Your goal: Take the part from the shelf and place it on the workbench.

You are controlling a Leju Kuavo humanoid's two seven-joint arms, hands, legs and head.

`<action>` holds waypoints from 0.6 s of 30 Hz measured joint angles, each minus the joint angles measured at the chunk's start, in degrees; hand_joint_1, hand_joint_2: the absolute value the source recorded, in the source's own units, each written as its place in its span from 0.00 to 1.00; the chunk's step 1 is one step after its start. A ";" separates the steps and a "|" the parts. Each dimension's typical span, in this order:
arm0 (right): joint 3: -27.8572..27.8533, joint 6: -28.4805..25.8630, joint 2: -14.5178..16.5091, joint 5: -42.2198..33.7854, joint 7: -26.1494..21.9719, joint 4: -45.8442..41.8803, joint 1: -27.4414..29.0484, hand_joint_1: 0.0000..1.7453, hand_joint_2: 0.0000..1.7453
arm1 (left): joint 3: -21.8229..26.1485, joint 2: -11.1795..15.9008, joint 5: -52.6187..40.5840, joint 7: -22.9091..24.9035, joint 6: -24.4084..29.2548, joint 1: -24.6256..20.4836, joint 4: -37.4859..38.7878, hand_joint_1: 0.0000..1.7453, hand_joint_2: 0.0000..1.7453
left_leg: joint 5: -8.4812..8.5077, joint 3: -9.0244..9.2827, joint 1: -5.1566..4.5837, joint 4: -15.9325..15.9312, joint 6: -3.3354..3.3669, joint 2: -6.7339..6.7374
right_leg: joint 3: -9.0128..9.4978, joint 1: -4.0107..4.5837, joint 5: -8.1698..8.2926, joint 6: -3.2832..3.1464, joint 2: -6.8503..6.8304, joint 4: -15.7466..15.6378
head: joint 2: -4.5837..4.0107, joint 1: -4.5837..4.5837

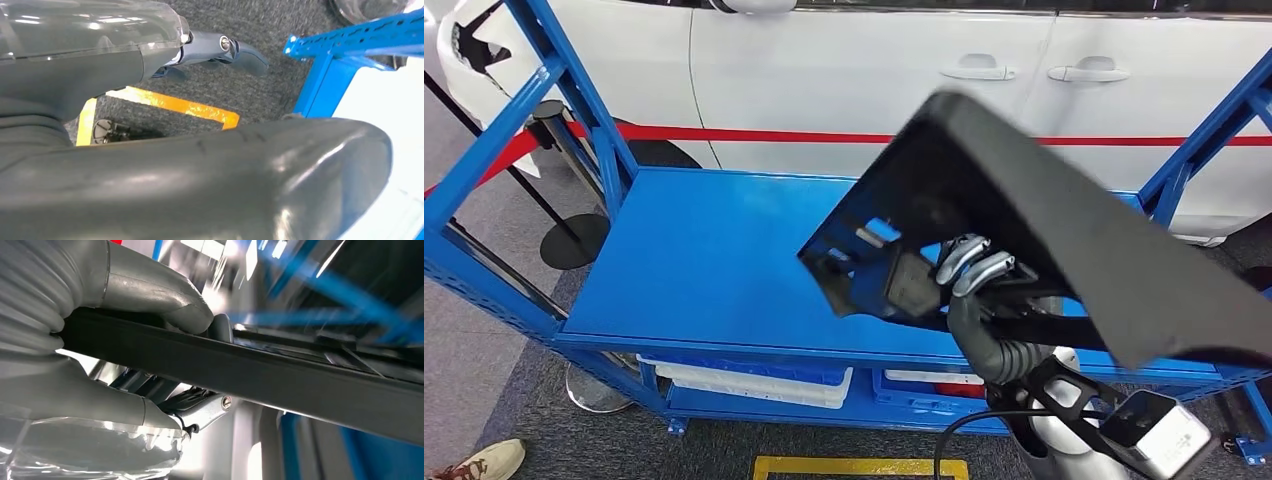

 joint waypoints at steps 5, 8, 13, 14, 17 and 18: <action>0.22 9.65 -1.73 -4.56 2.43 -0.24 -1.17 0.98 1.00 | 0.56 -0.33 -0.17 0.23 0.01 -0.32 0.00 0.00 0.00 | -0.42 -0.21 -0.06 0.70 -0.67 -0.26 | 4.75 -0.64 6.53 0.01 -0.08 -10.49 | 0.00 -0.01; 0.63 14.25 -2.77 -8.37 4.36 0.74 -2.88 0.98 1.00 | 1.04 -0.35 -0.13 0.57 0.21 -0.39 0.00 0.00 0.00 | -0.46 -0.71 -0.25 1.04 -1.64 -0.35 | 5.70 -0.31 7.22 -0.64 0.03 -13.43 | 0.00 -0.05; 2.28 21.78 -5.16 -16.04 6.03 4.20 -6.89 0.98 1.00 | 1.98 -0.40 -0.03 2.10 1.34 -0.48 0.00 0.00 0.00 | -5.96 -3.58 0.11 8.09 -2.69 -0.32 | 5.03 -0.29 8.29 -2.46 -0.30 -14.00 | 0.00 -0.07; 2.61 22.47 -5.55 -17.01 6.16 4.86 -7.33 0.98 1.00 | 2.20 -0.40 -0.03 2.43 1.61 -0.49 0.00 0.00 0.00 | -8.03 -4.96 0.11 11.80 -2.73 -0.32 | 4.73 -0.17 8.49 -2.66 -0.38 -13.98 | 0.00 -0.07; 3.44 23.28 -6.24 -18.82 6.43 6.27 -7.88 0.98 1.00 | 2.68 -0.40 -0.07 3.46 2.54 -0.50 0.00 0.00 0.00 | -9.10 -5.46 0.09 15.52 -2.63 -0.32 | 3.67 0.21 9.27 -2.85 -0.48 -13.84 | 0.00 -0.07; 3.64 23.28 -6.31 -19.31 6.42 6.42 -7.95 0.98 1.00 | 2.77 -0.38 -0.11 3.75 2.87 -0.52 0.00 0.00 0.00 | -7.64 -3.62 0.06 12.73 -2.46 -0.32 | 3.37 0.28 9.54 -2.80 -0.47 -13.77 | 0.00 -0.07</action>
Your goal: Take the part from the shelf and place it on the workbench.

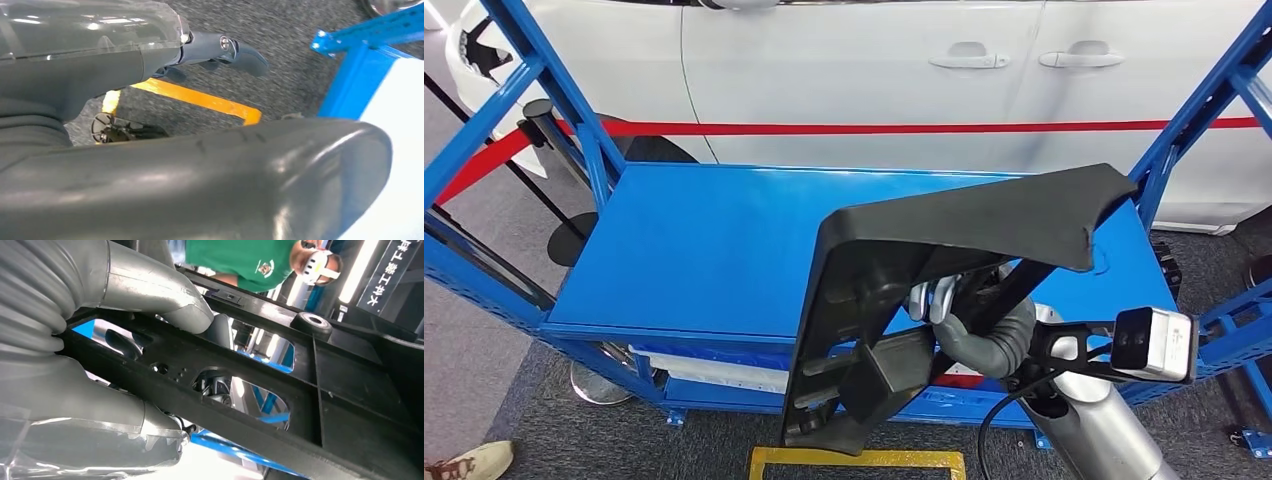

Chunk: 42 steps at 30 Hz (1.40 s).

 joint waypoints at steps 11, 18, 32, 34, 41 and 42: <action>0.78 -4.41 0.00 -0.46 -0.61 -4.94 2.70 0.98 1.00 | 0.21 0.74 -1.87 1.34 1.24 -0.13 -0.05 0.00 0.00 | 7.36 4.55 -0.65 -13.02 2.94 0.51 | -3.74 -0.53 -6.81 2.92 0.17 8.83 | 0.00 0.22; -0.06 -6.03 0.02 3.22 -3.53 -8.20 5.11 0.98 1.00 | 0.23 1.10 -2.97 1.59 0.42 -0.15 -0.10 0.00 0.00 | 9.49 0.23 -0.67 -11.36 1.88 0.60 | 5.60 -1.36 -5.96 3.46 0.17 2.99 | 0.00 0.20; -2.63 -7.41 0.01 5.96 -3.45 -12.08 6.97 0.98 1.00 | 0.22 1.53 -5.50 8.62 2.21 -0.03 -0.14 0.00 0.00 | 3.49 2.12 -0.61 -2.66 0.53 0.37 | -0.33 0.06 -0.06 -0.07 0.11 0.31 | 0.00 0.13; -2.99 -7.16 -0.28 6.10 -3.19 -12.33 7.01 0.98 1.00 | 0.37 1.97 -5.45 9.73 2.98 -0.08 -0.22 0.00 0.00 | 3.63 7.17 -1.04 -10.27 1.09 0.33 | -0.95 0.08 0.93 0.44 0.03 0.33 | 0.00 0.16; -3.33 -4.76 -2.94 7.05 -6.16 -11.90 7.02 0.98 1.00 | 1.96 2.43 -5.04 11.84 5.31 0.27 -0.31 0.00 0.00 | 6.58 6.22 -1.03 -14.30 2.76 0.81 | -3.39 -0.55 -3.92 2.88 0.15 5.73 | 0.00 -0.04; -3.52 -3.65 -3.16 7.24 -6.31 -11.83 7.38 0.98 1.00 | 2.19 2.37 -5.03 11.76 5.25 0.35 -0.31 0.00 0.00 | 7.21 5.49 -0.99 -14.28 2.92 0.90 | -4.25 -0.68 -6.61 3.17 0.16 9.29 | 0.00 -0.03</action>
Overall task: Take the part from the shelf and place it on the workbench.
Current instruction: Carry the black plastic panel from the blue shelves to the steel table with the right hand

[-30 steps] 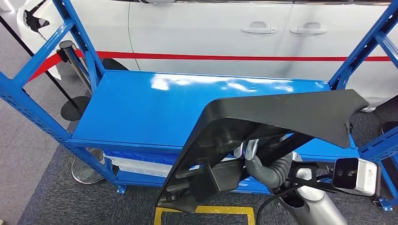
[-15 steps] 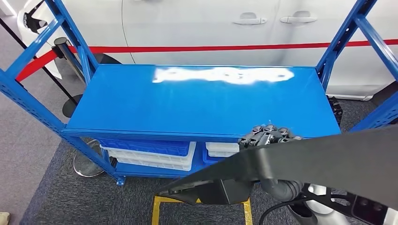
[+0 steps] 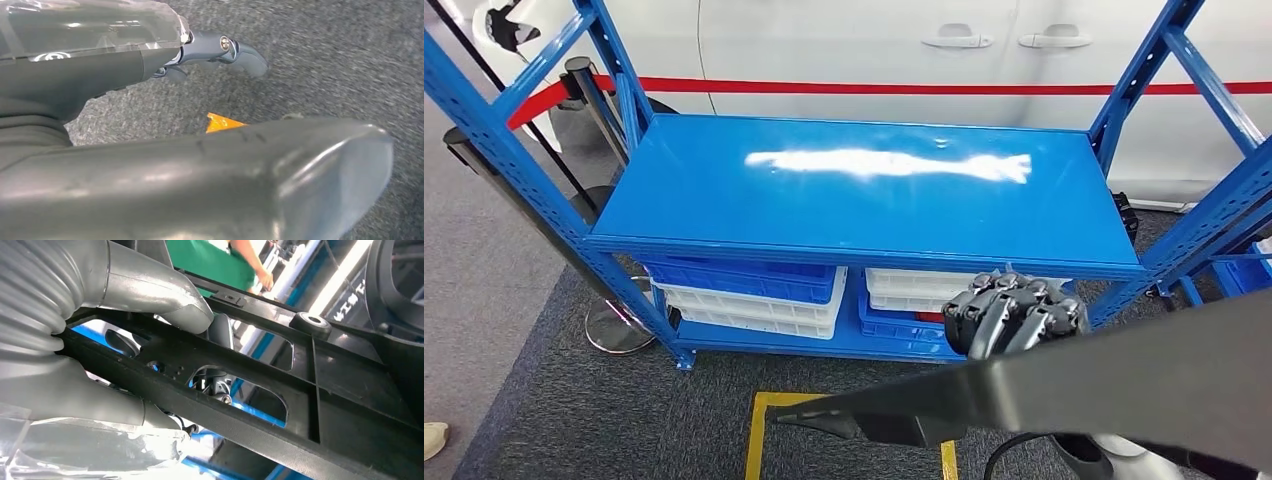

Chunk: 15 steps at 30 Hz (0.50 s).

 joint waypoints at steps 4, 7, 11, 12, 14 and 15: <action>-2.00 5.08 -0.18 0.65 -0.04 -0.09 2.71 0.98 1.00 | 0.71 -0.44 -0.25 -0.78 -0.44 0.55 0.00 0.00 0.00 | 2.13 -3.12 0.04 0.71 -0.20 0.68 | 2.46 -0.64 0.54 0.71 -0.33 4.19 | 0.00 -0.01; -4.26 8.96 0.93 2.80 -0.04 -0.57 4.41 0.98 1.00 | 1.03 -0.84 -0.64 -1.68 -0.96 0.97 -0.05 0.00 0.00 | 2.71 -4.75 -0.12 2.02 -0.95 1.42 | 10.73 -0.37 1.28 0.39 -2.66 -6.50 | 0.00 -0.03; -6.38 9.92 3.32 5.60 -0.07 -0.75 5.60 0.98 1.00 | 1.35 -1.34 -1.42 -2.37 -1.42 1.14 -0.09 0.00 0.00 | 3.12 -5.45 -0.07 2.77 -2.43 2.37 | 11.67 0.25 0.98 -1.79 -2.62 -9.95 | 0.00 0.00; -6.63 9.86 3.75 5.90 -0.07 -0.76 5.74 0.98 1.00 | 1.39 -1.47 -1.54 -2.46 -1.45 1.15 -0.09 0.00 0.00 | 2.06 -5.91 0.08 3.63 -2.75 2.00 | 11.19 0.24 1.50 -2.36 -2.43 -10.05 | 0.00 -0.03; -7.00 9.73 4.55 6.24 -0.06 -0.78 5.91 0.98 1.00 | 1.56 -1.65 -1.71 -2.71 -1.52 1.24 -0.09 0.00 0.00 | -2.74 -7.62 0.33 8.44 -3.21 0.60 | 9.93 0.34 2.67 -3.31 -2.12 -10.14 | 0.00 -0.04; -7.10 9.60 4.89 6.39 -0.06 -0.80 5.97 0.98 1.00 | 1.63 -1.70 -1.87 -2.84 -1.56 1.29 -0.09 0.00 0.00 | -5.49 -8.61 0.34 11.95 -3.29 0.07 | 9.16 0.50 3.23 -3.59 -1.93 -10.10 | 0.00 -0.06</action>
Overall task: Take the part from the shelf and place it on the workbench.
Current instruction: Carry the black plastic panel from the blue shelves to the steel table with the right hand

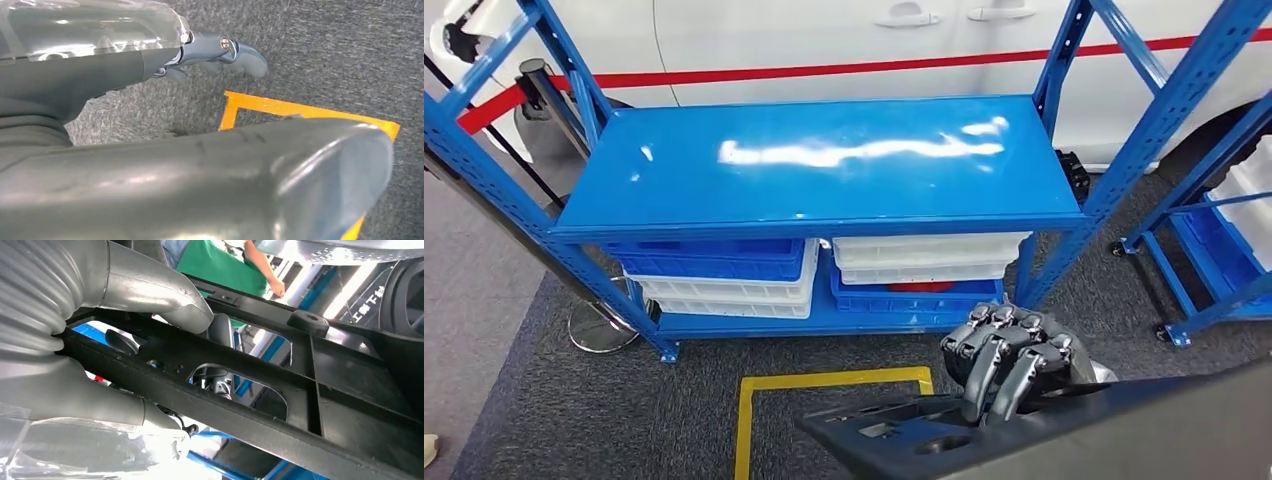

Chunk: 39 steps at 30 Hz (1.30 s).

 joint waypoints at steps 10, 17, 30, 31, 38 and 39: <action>0.18 -2.91 0.97 -0.77 0.01 0.10 -1.89 0.98 1.00 | 0.08 0.40 -2.29 0.24 -0.61 -0.97 -0.11 0.00 0.00 | 1.92 12.18 -0.95 -11.56 2.00 -0.40 | -4.91 0.59 5.22 1.10 0.66 0.35 | 0.00 -0.05; 0.86 -5.98 0.21 -3.11 0.02 1.21 -3.90 0.98 1.00 | 0.08 0.46 -3.20 0.88 -0.89 -1.70 -0.11 0.00 0.00 | 6.98 7.47 -0.70 -12.30 3.33 0.08 | -8.83 -0.24 -5.78 2.99 1.63 13.64 | 0.00 -0.13; 3.60 -6.71 -1.17 -4.55 0.04 2.15 -5.45 0.98 1.00 | 0.52 0.42 -3.26 0.80 -0.55 -1.41 -0.22 0.00 0.00 | 3.93 -1.36 0.14 -3.18 -0.03 -0.34 | 0.88 -0.23 -1.22 0.13 1.66 0.48 | 0.00 -0.34; 3.74 -6.74 -1.17 -4.75 0.04 2.27 -5.67 0.98 1.00 | 0.58 0.36 -3.28 0.80 -0.54 -1.38 -0.22 0.00 0.00 | 1.30 -2.26 0.14 0.42 -0.10 -0.35 | 0.28 -0.09 -0.74 -0.06 1.65 0.50 | 0.00 -0.34; 5.70 -8.97 -2.39 -7.75 0.04 3.14 -8.30 0.98 1.00 | 1.08 0.48 -4.21 2.56 1.30 -1.61 -0.27 0.00 0.00 | 3.81 7.84 -0.50 -6.07 1.51 -1.50 | -3.42 0.66 2.09 0.23 2.05 0.81 | 0.00 -0.33; 6.04 -9.08 -2.64 -7.85 0.02 3.14 -8.56 0.98 1.00 | 1.24 0.55 -4.29 3.08 1.80 -1.63 -0.31 0.00 0.00 | 3.37 9.58 -0.66 -8.83 1.70 -1.89 | -3.60 0.61 2.48 0.55 2.20 0.81 | 0.00 -0.33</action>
